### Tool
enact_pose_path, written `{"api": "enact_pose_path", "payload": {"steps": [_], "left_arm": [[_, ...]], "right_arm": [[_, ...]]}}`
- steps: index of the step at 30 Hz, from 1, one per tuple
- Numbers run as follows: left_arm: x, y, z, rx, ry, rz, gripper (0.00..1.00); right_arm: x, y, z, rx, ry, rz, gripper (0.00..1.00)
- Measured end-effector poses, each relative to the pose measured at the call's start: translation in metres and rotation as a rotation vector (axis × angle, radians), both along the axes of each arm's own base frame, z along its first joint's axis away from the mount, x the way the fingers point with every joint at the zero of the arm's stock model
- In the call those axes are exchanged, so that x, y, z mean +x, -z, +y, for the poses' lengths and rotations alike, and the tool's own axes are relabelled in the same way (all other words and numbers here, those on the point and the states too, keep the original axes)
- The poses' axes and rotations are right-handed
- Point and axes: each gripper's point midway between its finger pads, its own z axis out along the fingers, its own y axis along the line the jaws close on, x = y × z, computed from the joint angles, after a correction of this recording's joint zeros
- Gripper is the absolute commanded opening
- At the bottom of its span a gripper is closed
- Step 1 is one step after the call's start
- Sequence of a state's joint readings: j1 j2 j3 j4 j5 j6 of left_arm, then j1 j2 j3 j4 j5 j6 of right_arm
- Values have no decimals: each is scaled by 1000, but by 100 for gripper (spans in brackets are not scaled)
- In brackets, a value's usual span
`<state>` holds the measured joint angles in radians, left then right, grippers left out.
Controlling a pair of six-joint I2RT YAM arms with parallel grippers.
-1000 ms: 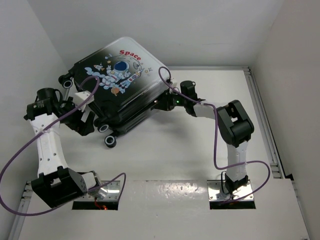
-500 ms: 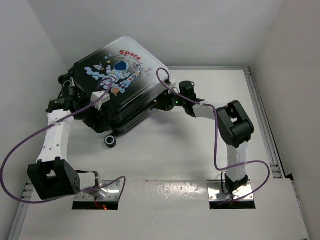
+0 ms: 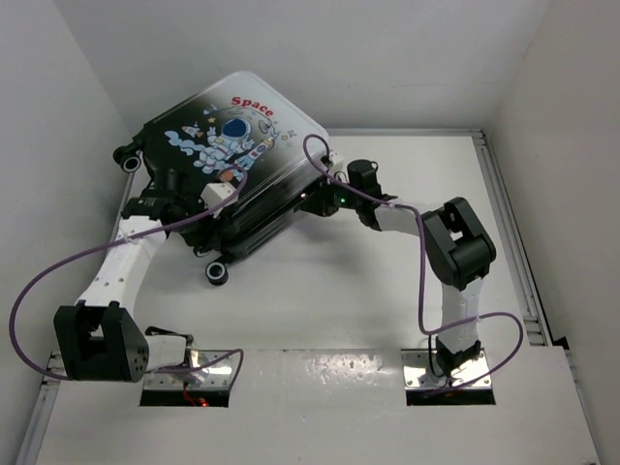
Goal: Pack the luggage
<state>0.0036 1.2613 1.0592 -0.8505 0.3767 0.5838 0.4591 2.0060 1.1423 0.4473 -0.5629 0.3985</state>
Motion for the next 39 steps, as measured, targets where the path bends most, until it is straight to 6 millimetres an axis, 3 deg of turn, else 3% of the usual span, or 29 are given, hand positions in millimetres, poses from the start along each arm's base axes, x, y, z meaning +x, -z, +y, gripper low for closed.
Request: {"api": "enact_pose_path", "payload": {"steps": [1, 5, 9, 16, 21, 26, 32, 39], "left_arm": [[2, 0, 0, 15, 12, -10, 9], [1, 2, 4, 22, 58, -38, 0], [-5, 3, 17, 81, 154, -125, 0], [-26, 7, 55, 244, 322, -181, 0], [-31, 11, 64, 263, 398, -165, 0], [-27, 17, 67, 241, 414, -152, 0], [-26, 21, 70, 174, 412, -127, 0], [-7, 25, 74, 107, 433, -121, 0]], "right_arm": [[1, 0, -2, -8, 13, -4, 0], [-7, 3, -8, -41, 52, -22, 0], [-30, 5, -7, -56, 59, -66, 0], [-106, 6, 11, -66, -19, -106, 0], [-142, 6, 9, -85, -19, -136, 0], [-133, 3, -12, -148, 107, -179, 0], [-117, -1, -85, -238, 284, -191, 0], [-108, -7, -120, -246, 219, -293, 0]]}}
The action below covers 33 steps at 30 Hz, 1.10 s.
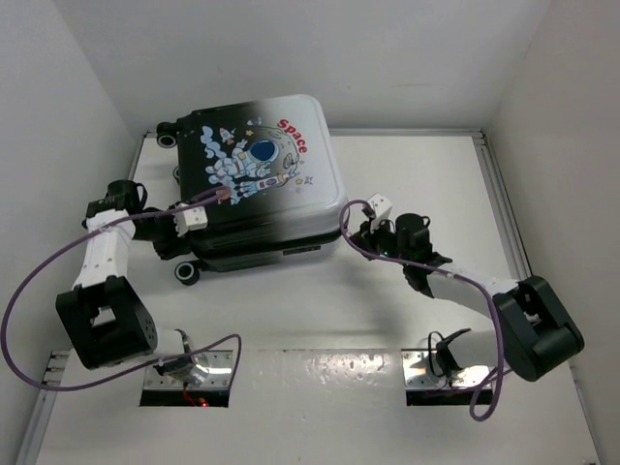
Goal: Pack the luggage
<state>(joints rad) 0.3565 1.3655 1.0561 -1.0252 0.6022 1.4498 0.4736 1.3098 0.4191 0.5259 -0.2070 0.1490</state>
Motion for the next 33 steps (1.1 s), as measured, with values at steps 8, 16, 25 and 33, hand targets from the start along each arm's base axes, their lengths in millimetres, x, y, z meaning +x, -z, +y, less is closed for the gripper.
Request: {"api": "enact_pose_path", "payload": {"steps": [8, 16, 25, 33], "left_arm": [[40, 13, 13, -31, -4, -6, 0], [91, 8, 31, 8, -15, -152, 0], [143, 3, 55, 64, -74, -238, 0], [145, 4, 63, 101, -89, -218, 0]], "right_arm": [[52, 2, -19, -50, -105, -140, 0], [130, 0, -9, -62, -155, -275, 0], [248, 1, 16, -46, -117, -436, 0], [314, 1, 40, 1, -60, -556, 0]]}}
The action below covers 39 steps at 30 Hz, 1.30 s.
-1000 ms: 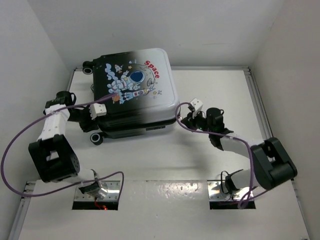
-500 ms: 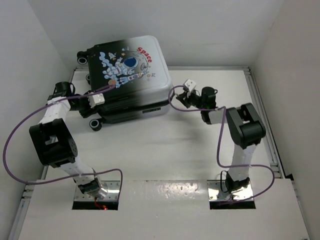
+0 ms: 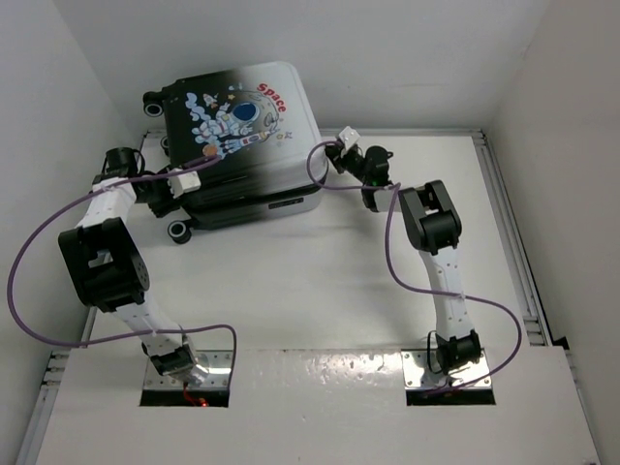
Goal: Pack the luggage
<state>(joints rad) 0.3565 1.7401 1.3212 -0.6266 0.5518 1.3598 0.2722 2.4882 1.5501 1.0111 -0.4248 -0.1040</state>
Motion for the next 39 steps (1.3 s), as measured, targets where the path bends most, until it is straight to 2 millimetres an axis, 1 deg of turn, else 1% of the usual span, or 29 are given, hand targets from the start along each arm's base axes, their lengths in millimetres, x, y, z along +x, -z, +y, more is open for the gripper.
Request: {"api": "enact_pose_path", "payload": {"steps": [2, 5, 6, 11, 13, 16, 17, 18, 19, 20, 21, 22, 23, 24, 25, 28, 29, 32, 33, 36, 38, 39], "left_arm": [[0, -1, 0, 3, -2, -1, 0], [1, -3, 1, 18, 1, -26, 0], [2, -4, 2, 30, 1, -46, 0], [4, -11, 5, 110, 31, -162, 0], [2, -13, 11, 135, 28, -185, 0], [-7, -15, 27, 154, 17, -194, 1], [-9, -16, 33, 158, 15, -200, 8], [-13, -17, 38, 161, 15, -206, 16], [-17, -18, 44, 163, 14, -210, 40], [-22, -19, 50, 158, 7, -210, 52], [-27, -20, 55, 155, -4, -209, 67], [-31, -23, 61, 147, -21, -211, 99], [-35, -29, 69, 141, -57, -221, 100], [-38, -38, 75, 120, -95, -242, 100], [-45, -51, 79, 81, -136, -264, 100], [-64, -87, 83, 40, -240, -315, 100], [-71, -100, 81, -2, -278, -332, 100], [-76, -156, 44, -160, -278, -441, 100], [-77, -179, 33, -206, -272, -483, 100], [-85, -237, 4, -305, -243, -592, 100], [-88, -262, -12, -368, -229, -624, 94], [-88, -269, -21, -409, -218, -622, 86]], "right_arm": [[0, 0, 3, 18, 9, -3, 0], [-5, -1, 5, 50, 28, -7, 0], [-13, 3, 7, 55, 31, 0, 0], [-62, 3, 22, 79, 16, 27, 0], [-78, 4, 24, 78, 12, 41, 0], [-102, 4, 37, 74, -15, 60, 0], [-110, 5, 43, 72, -28, 65, 0], [-117, 4, 51, 71, -43, 68, 0], [-123, 5, 56, 70, -54, 70, 0], [-128, 5, 63, 70, -66, 70, 0], [-133, 5, 69, 71, -80, 71, 0], [-139, 4, 76, 73, -95, 73, 0], [-145, 4, 84, 75, -112, 79, 0], [-151, 4, 91, 78, -129, 85, 0], [-160, 4, 100, 80, -157, 95, 0], [-190, 4, 130, 86, -248, 120, 0], [-199, 5, 139, 86, -280, 131, 0], [-231, 5, 167, 91, -388, 157, 0], [-241, 5, 175, 90, -418, 166, 0], [-270, 5, 194, 89, -503, 191, 0], [-282, 5, 202, 88, -538, 201, 0], [-287, 6, 205, 88, -549, 205, 0]]}}
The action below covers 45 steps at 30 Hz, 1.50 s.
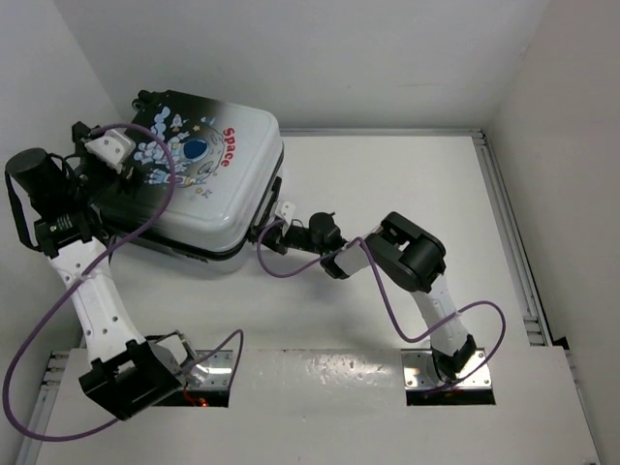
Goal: Pack the luggage
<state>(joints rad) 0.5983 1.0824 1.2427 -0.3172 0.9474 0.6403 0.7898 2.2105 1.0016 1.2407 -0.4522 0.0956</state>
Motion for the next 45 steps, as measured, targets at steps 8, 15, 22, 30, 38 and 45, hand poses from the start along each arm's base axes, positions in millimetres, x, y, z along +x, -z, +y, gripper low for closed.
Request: {"api": "enact_pose_path", "payload": {"steps": [8, 15, 22, 30, 38, 45], "left_arm": [[26, 63, -81, -321, 214, 338, 66], [76, 75, -156, -382, 215, 526, 73], [198, 6, -209, -387, 116, 370, 76], [263, 70, -262, -325, -34, 386, 81], [307, 144, -244, -263, -232, 393, 75], [308, 145, -242, -242, -260, 384, 48]], "right_arm": [[0, -1, 4, 9, 23, 37, 0], [1, 0, 4, 8, 25, 48, 0], [-1, 2, -1, 5, 28, 21, 0], [-5, 3, -9, 7, 38, -44, 0], [-4, 3, -9, 2, 38, -56, 0], [-1, 4, -8, -7, 39, -101, 0]]}}
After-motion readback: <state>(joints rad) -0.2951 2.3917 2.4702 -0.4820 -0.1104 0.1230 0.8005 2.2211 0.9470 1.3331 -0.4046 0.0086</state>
